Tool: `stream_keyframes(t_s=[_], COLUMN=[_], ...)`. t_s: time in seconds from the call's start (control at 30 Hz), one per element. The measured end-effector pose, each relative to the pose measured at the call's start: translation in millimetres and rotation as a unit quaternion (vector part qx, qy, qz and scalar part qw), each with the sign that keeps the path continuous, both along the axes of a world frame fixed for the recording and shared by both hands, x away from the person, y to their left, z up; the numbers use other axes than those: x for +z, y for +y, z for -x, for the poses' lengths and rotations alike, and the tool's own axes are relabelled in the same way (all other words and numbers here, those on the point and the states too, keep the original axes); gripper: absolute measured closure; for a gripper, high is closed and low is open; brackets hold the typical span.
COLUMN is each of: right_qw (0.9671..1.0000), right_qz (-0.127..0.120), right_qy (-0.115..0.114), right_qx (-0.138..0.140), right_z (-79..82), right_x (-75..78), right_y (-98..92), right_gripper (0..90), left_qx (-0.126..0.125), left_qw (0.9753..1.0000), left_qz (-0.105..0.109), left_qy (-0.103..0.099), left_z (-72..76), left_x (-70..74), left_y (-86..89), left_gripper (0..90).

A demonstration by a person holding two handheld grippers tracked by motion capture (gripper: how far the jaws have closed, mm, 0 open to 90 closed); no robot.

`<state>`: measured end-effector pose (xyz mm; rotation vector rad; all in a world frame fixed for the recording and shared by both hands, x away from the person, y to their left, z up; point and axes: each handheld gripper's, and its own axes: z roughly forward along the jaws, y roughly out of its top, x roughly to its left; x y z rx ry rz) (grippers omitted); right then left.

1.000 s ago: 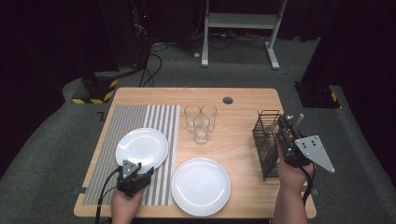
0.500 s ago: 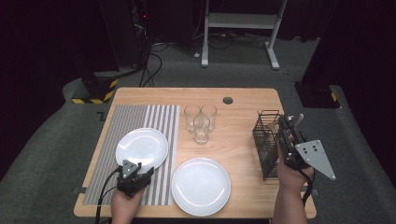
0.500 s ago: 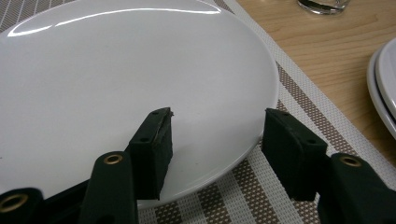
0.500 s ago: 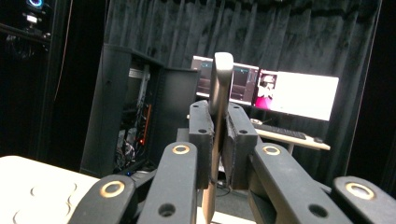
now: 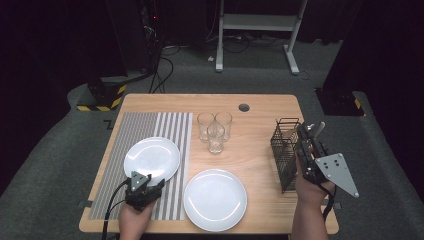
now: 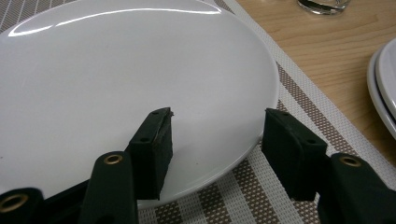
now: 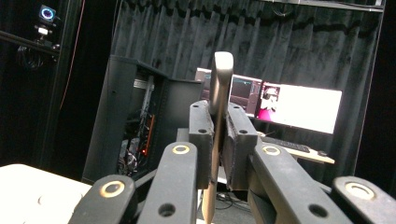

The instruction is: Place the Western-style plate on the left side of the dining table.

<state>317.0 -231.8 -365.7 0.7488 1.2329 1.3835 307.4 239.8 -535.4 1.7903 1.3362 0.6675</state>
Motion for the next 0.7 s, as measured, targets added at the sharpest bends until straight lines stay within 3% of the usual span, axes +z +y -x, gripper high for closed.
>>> stream_keyframes(t_s=[0.7], right_qw=[0.9996], right_qz=[0.003], right_qy=[0.005], right_qx=[0.027], right_z=[-1.1], right_x=[-1.7], right_y=[9.0], right_gripper=[83.4], left_qx=[0.000], left_qw=[1.0000], left_qz=[-0.001], left_qy=[0.000], left_z=[0.2], left_x=[0.0], left_y=[0.0], left_gripper=[42.9])
